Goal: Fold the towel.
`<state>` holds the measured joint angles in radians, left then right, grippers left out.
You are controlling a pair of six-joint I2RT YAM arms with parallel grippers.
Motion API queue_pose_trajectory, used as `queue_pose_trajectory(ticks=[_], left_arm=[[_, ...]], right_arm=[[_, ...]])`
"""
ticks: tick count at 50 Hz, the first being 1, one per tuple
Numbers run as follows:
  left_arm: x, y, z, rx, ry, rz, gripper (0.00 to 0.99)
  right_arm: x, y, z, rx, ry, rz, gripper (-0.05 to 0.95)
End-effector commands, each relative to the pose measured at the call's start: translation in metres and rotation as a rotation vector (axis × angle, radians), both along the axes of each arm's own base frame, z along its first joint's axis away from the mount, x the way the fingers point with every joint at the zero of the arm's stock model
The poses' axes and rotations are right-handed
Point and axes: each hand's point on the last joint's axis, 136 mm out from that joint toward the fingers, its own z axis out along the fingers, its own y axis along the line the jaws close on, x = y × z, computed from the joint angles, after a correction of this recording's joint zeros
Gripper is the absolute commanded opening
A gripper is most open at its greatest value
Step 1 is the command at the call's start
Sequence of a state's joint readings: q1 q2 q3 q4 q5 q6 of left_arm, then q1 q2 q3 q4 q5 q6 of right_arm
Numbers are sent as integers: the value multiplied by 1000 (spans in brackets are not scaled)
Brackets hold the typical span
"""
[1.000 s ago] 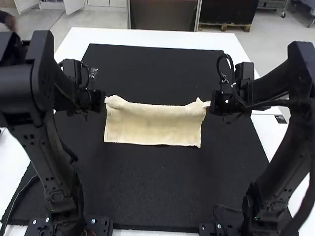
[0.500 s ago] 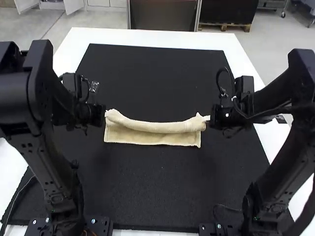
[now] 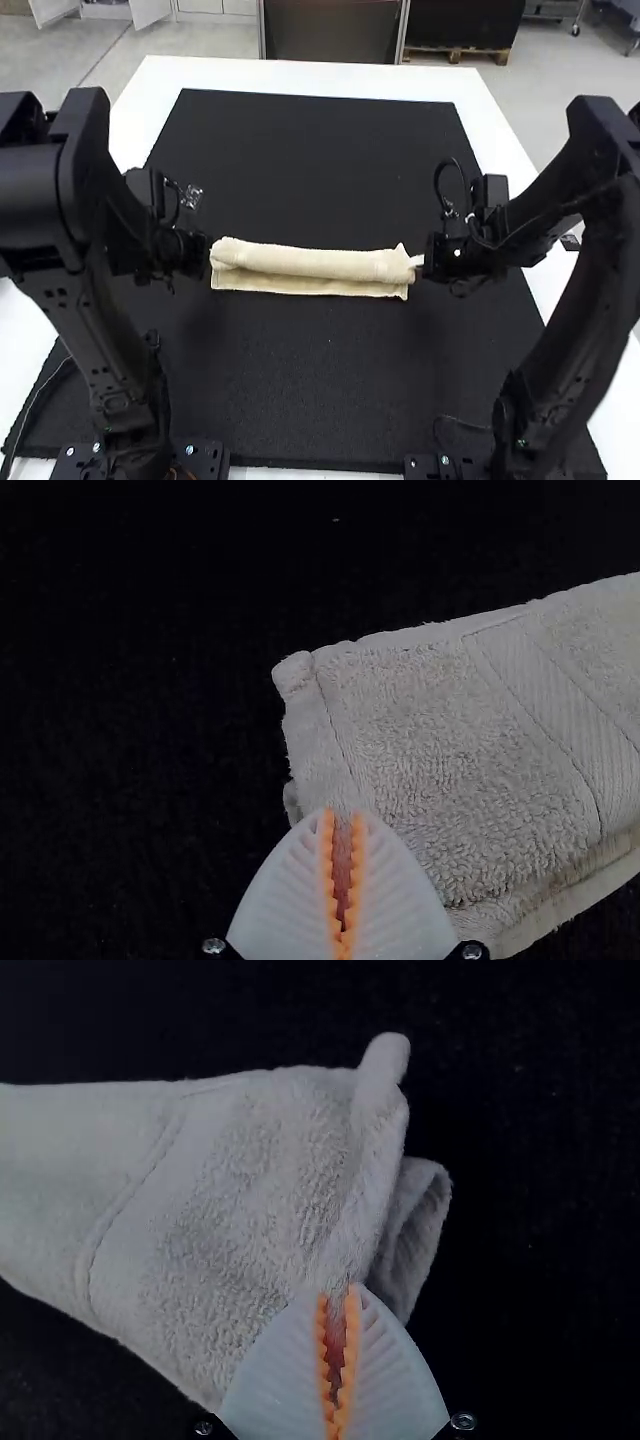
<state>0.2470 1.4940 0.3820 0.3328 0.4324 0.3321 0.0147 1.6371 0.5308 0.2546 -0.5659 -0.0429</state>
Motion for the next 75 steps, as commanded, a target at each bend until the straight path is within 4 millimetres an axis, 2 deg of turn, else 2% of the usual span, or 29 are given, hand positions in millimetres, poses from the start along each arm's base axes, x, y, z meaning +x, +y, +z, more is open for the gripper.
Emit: queue_pose_trajectory(ticks=[1,9,12,19,21,23,24,26,27,39,45,66,72,75], left_arm=[[-8,12,-13,80,21,9,28],[-11,13,-21,107,7,7,56],[-9,15,-21,106,3,14,120],[-7,19,-20,102,-5,36,439],[-7,22,-19,107,-8,48,530],[-5,26,-18,112,-15,61,680],[-5,28,-17,111,-17,69,815],[-4,32,-16,104,-20,85,941],[-4,35,-15,101,-21,96,969],[-1,78,-2,65,-65,223,970],[2,91,6,23,-81,263,970],[2,91,10,-25,-83,264,970],[6,91,18,-53,-101,271,970],[8,91,24,-82,-113,276,970]], right_arm=[[-3,-5,-9,-20,3,12,-15],[-6,-5,-14,-35,7,32,59],[-6,-5,-14,-32,6,34,185],[-9,-6,-16,-36,15,33,587],[-9,-6,-16,-36,15,33,654],[-9,-6,-15,-37,13,32,726],[-9,-5,-16,-36,15,33,797],[-8,-6,-15,-34,15,28,879],[-8,-5,-14,-34,15,29,908],[-1,-2,-8,-27,1,28,908],[4,4,-3,-23,-13,42,908],[-1,36,-7,-9,19,91,907],[0,39,-8,-10,20,94,902],[2,38,-9,-17,11,90,869]])
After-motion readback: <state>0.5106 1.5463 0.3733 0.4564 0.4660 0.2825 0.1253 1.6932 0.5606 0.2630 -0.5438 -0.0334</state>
